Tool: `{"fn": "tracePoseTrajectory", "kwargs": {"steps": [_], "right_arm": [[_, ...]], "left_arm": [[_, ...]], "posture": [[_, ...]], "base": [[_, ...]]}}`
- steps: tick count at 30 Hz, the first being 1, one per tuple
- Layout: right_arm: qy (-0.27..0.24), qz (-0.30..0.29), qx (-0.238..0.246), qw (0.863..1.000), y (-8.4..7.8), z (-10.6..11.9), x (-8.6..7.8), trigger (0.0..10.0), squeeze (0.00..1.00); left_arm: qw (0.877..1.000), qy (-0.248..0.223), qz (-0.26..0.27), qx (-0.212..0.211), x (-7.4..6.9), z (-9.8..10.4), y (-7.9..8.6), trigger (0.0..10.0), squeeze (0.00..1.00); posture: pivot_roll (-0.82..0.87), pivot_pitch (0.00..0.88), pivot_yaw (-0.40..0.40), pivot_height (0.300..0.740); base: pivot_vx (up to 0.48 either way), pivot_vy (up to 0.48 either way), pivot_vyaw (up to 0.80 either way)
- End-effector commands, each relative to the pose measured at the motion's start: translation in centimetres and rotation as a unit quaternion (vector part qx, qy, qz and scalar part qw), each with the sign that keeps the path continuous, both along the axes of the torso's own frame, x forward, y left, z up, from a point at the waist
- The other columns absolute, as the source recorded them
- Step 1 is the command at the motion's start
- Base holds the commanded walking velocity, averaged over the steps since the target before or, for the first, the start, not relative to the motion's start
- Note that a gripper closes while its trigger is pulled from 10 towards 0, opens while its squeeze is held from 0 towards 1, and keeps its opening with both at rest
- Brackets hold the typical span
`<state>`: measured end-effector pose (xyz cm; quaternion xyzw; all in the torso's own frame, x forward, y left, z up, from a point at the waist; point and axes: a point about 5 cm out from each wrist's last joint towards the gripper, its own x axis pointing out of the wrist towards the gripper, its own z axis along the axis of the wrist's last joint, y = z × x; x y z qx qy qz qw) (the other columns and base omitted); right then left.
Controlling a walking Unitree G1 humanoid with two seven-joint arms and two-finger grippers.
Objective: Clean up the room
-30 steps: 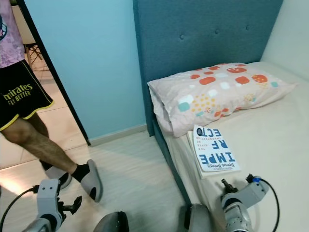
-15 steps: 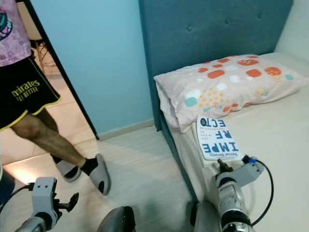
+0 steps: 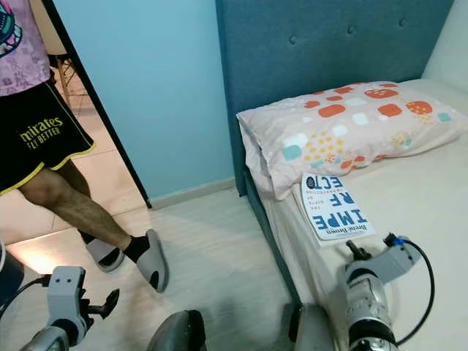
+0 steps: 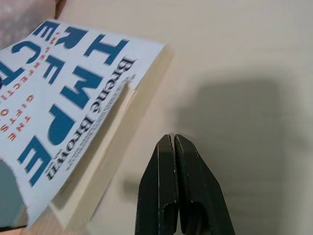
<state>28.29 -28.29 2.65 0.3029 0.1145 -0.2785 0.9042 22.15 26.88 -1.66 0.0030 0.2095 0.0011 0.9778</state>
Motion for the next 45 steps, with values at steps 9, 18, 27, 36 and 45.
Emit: {"fn": "tracePoseTrajectory", "kwargs": {"steps": [9, 18, 27, 36, 45], "right_arm": [[-0.135, 0.089, -0.065, 0.985, 1.5, 5.1, 2.9, 10.0, 0.00], [-0.088, 0.427, -0.304, 0.847, 13.0, 6.7, 6.5, 10.0, 1.00], [-0.055, 0.451, -0.472, 0.755, 14.3, 8.2, 8.0, 10.0, 1.00], [-0.022, 0.434, -0.564, 0.702, 14.3, 8.8, 8.9, 10.0, 1.00], [0.040, 0.383, -0.564, 0.731, 12.5, 7.0, 8.5, 10.0, 1.00]], "left_arm": [[1.000, 0.005, -0.005, -0.008, 0.2, -0.4, -0.8, 10.0, 0.00], [1.000, 0.003, 0.001, -0.015, -0.4, -0.7, -1.2, 10.0, 0.00], [1.000, 0.001, 0.011, -0.018, -1.4, -1.0, -0.9, 10.0, 0.00], [1.000, -0.011, 0.015, -0.018, -1.6, -0.7, -0.5, 10.0, 0.00], [1.000, -0.023, 0.013, -0.013, -2.1, -0.1, 0.2, 10.0, 0.00]], "posture": [[0.10, 0.138, 0.025, 0.565], [0.11, 0.160, -0.002, 0.565], [0.12, 0.191, -0.018, 0.565], [0.15, 0.219, -0.023, 0.565], [0.17, 0.249, -0.014, 0.565]], "base": [[0.000, 0.000, 0.00], [0.000, 0.000, 0.00], [0.000, 0.000, 0.00], [0.000, 0.000, 0.00], [0.000, 0.000, 0.00]]}}
